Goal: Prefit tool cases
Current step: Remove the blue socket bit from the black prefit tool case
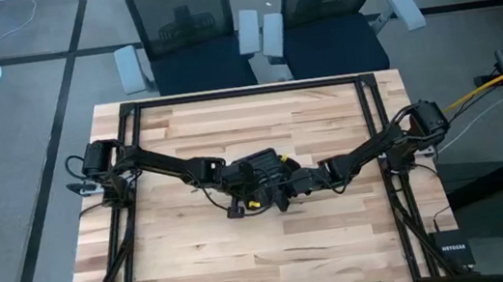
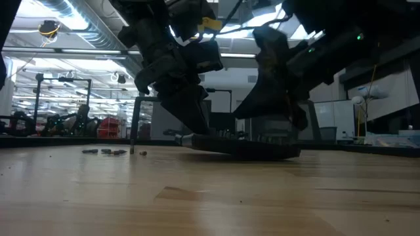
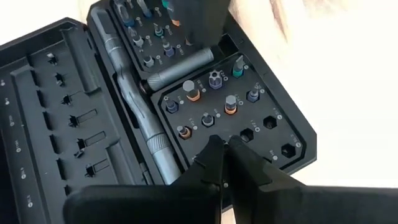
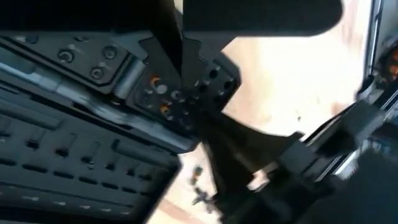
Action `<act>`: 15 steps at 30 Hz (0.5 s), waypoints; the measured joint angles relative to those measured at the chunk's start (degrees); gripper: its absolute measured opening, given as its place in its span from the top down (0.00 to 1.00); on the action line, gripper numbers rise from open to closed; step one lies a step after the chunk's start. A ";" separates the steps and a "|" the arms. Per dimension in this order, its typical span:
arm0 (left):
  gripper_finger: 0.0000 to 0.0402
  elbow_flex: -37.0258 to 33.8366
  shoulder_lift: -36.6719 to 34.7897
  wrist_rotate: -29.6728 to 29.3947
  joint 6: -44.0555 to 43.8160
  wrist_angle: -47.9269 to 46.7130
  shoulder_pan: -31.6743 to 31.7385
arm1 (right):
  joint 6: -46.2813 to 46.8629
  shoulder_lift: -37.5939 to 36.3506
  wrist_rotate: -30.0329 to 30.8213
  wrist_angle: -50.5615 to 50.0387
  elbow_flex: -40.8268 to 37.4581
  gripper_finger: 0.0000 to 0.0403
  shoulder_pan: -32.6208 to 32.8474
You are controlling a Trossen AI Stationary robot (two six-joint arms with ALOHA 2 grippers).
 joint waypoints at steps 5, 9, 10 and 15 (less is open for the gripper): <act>1.00 -0.02 0.02 0.00 -0.81 0.06 -0.02 | 2.07 4.15 -1.64 3.95 0.01 1.00 -1.34; 1.00 -0.04 0.02 -0.11 -1.65 0.75 -0.04 | 2.73 6.10 -2.95 9.21 0.04 1.00 -1.60; 1.00 -0.04 0.02 -0.36 -1.85 0.99 -0.04 | 2.76 6.20 -2.98 9.52 0.21 1.00 -1.59; 1.00 -0.04 0.02 -1.58 -2.41 2.44 -0.04 | 2.74 6.22 -3.09 6.92 1.25 1.00 -1.56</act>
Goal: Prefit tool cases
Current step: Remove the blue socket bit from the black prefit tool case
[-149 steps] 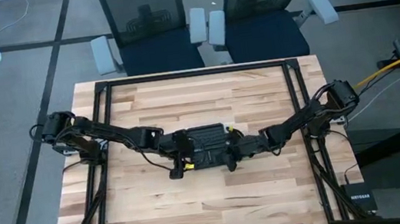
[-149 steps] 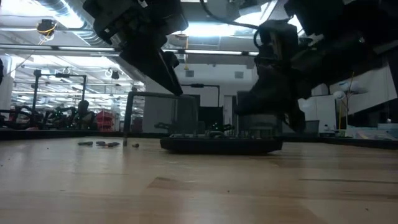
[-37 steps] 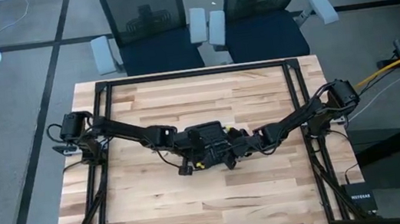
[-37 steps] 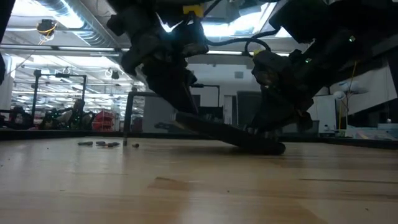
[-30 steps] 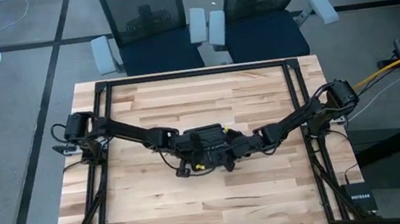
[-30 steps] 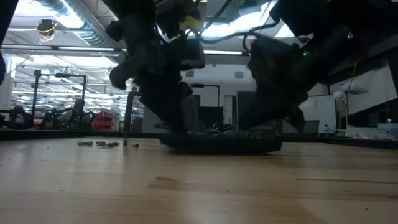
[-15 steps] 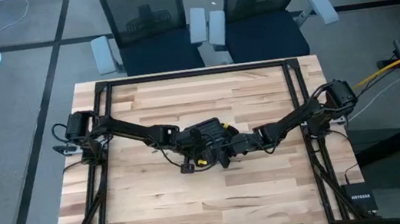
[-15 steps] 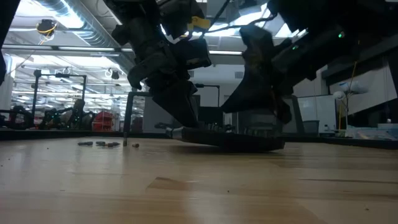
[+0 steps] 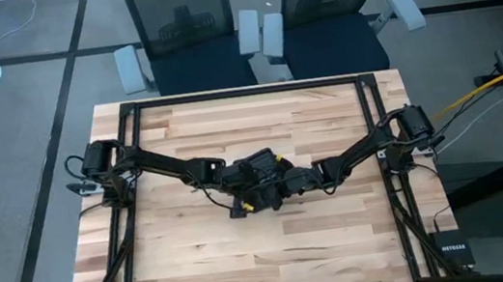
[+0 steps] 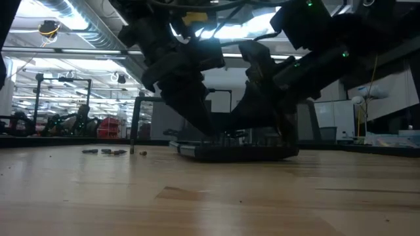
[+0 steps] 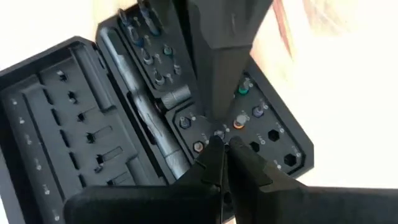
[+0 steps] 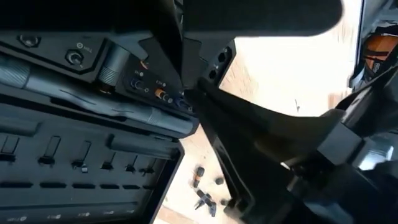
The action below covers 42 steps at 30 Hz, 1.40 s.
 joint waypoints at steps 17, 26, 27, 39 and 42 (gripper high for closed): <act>1.00 0.00 -9.90 -0.32 0.22 -20.15 -0.37 | -0.53 -0.07 -0.05 -5.21 0.42 1.00 0.00; 1.00 -6.48 -11.03 -2.95 1.41 -28.37 -0.37 | -0.61 -0.04 -0.21 -4.90 0.36 1.00 0.00; 1.00 -6.98 -10.97 -2.95 1.02 -28.60 -0.26 | -0.61 -0.04 -0.27 -4.90 0.36 1.00 0.00; 0.81 -7.15 -11.21 -1.05 0.40 -26.92 1.11 | -3.49 0.00 -1.74 -4.17 0.31 1.00 0.00; 0.73 -6.16 -11.52 -0.22 -0.14 -27.43 1.96 | -4.08 0.00 -3.00 -4.09 0.31 1.00 -0.04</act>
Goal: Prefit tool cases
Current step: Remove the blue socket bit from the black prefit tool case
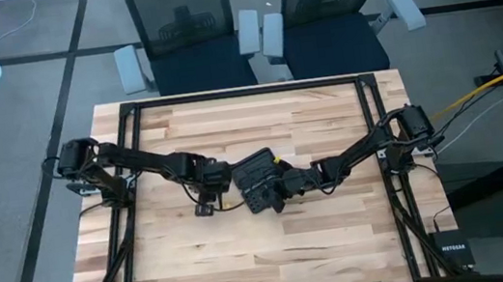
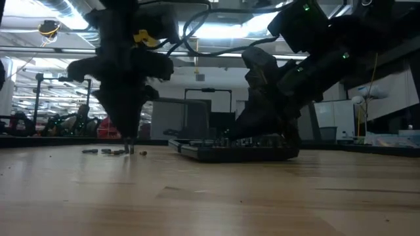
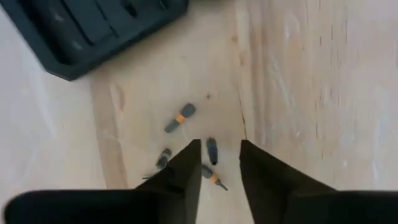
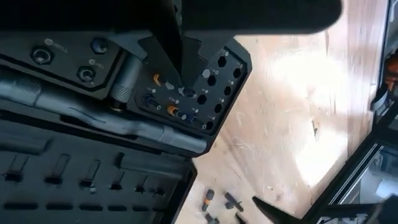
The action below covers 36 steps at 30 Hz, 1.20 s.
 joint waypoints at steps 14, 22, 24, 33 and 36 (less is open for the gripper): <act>0.58 6.23 3.69 2.20 -2.24 20.55 -0.62 | -3.75 -17.73 2.58 -33.64 0.00 1.00 0.11; 0.58 6.99 8.50 5.12 6.14 23.37 -2.22 | -2.81 -18.18 2.71 -39.26 0.00 1.00 0.11; 0.58 7.65 9.51 4.60 7.97 23.96 -2.30 | -2.38 -17.88 3.16 -39.43 0.00 1.00 0.10; 0.58 9.18 11.76 1.95 11.43 21.27 -2.24 | -2.28 -17.75 3.15 -39.23 0.00 1.00 0.09; 0.59 9.18 11.76 1.96 12.51 17.52 -1.81 | -2.21 -17.75 3.24 -39.16 0.00 1.00 0.07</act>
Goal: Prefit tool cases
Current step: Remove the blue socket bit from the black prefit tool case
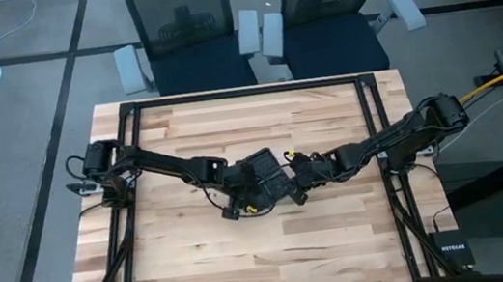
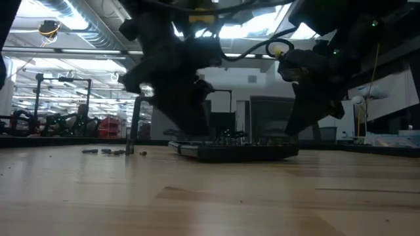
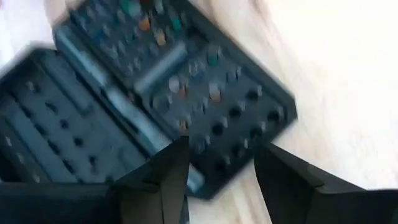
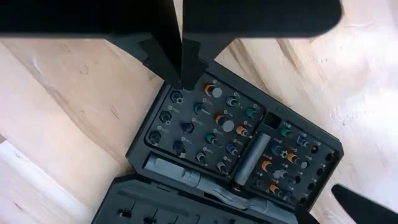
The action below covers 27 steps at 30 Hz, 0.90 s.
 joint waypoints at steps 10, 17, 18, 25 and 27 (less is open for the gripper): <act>0.76 0.00 -0.04 -0.07 -0.34 1.73 1.48 | 0.01 0.00 -0.12 0.50 0.00 1.00 0.00; 0.78 0.00 0.16 -0.04 2.30 1.83 1.47 | 0.01 0.00 -0.13 0.54 0.00 1.00 0.00; 0.78 0.00 0.44 -0.01 2.66 2.02 1.52 | 0.01 0.00 -0.14 0.54 0.00 1.00 0.00; 0.78 -0.02 2.89 1.89 2.82 3.63 1.36 | 0.01 0.00 -0.14 0.55 0.00 1.00 0.00; 0.78 -0.02 2.89 1.26 2.78 4.16 1.36 | 0.01 0.00 -0.15 0.61 0.00 1.00 0.00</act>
